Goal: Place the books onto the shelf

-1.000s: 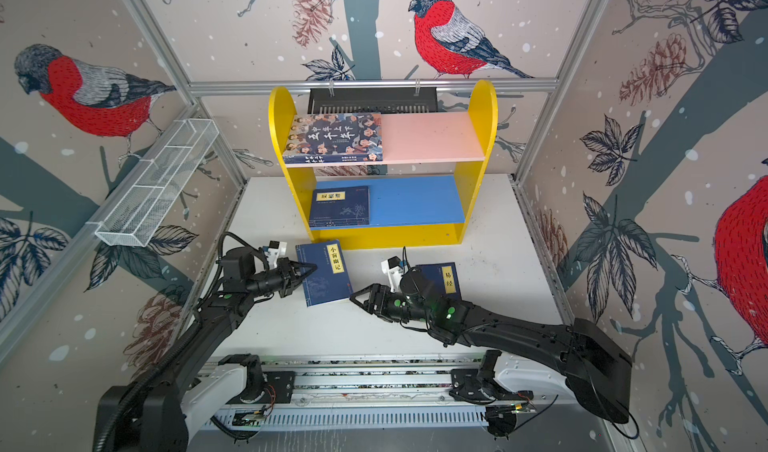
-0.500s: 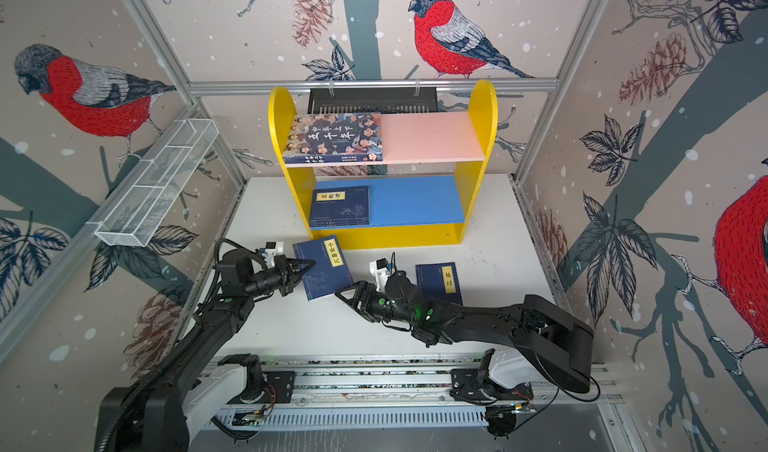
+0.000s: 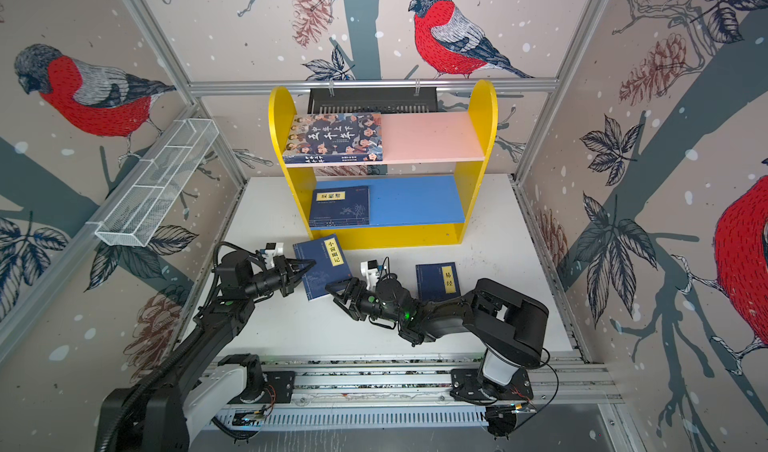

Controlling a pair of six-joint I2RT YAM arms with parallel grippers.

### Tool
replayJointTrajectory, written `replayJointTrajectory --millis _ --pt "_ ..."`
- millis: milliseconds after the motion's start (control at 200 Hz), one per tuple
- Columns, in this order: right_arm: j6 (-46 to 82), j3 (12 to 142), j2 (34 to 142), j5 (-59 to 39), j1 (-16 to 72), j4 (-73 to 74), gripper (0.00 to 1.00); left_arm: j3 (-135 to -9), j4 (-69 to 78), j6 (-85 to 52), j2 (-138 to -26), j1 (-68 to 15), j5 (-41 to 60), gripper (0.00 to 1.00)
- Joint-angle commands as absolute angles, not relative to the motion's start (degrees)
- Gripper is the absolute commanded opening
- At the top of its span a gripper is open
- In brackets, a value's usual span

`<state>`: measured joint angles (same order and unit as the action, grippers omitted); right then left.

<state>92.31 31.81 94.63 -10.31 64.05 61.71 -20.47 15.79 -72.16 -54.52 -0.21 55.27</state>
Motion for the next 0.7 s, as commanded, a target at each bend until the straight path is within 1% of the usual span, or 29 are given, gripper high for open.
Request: replayJointTrajectory --millis 0,115,220,315,390,475,600,655,696 --pt "95.28 31.47 95.55 -7.12 63.87 67.81 0.70 -20.22 18.37 -72.86 -54.13 0.00 56.38 0.00" --pt "96.32 31.44 96.13 -5.72 63.64 68.24 0.68 -20.30 18.05 -72.86 -54.03 0.00 56.08 0.00" --pt "96.54 32.17 97.15 -5.74 63.38 68.52 0.63 -20.30 17.67 -72.82 -54.19 0.00 55.81 0.00" --pt "97.09 31.76 97.64 -5.21 63.03 69.93 0.54 -20.30 16.87 -72.49 -54.32 0.00 55.59 0.00" --pt "97.21 31.38 97.80 -5.01 62.69 70.55 0.44 -20.39 16.26 -72.16 -54.48 0.15 55.47 0.00" --pt "97.38 31.03 97.99 -4.64 62.67 71.56 0.35 -20.30 15.86 -71.85 -54.60 0.34 55.45 0.00" --pt "97.30 31.54 98.60 -5.04 62.41 72.06 0.17 -20.13 15.37 -71.42 -54.76 0.56 55.21 0.00" --pt "97.23 31.88 99.02 -5.51 62.23 72.07 0.15 -20.04 14.86 -71.13 -54.76 0.64 55.11 0.00" --pt "97.21 31.99 99.37 -5.86 62.14 72.39 0.11 -20.02 14.55 -70.95 -54.53 0.67 55.11 0.00"
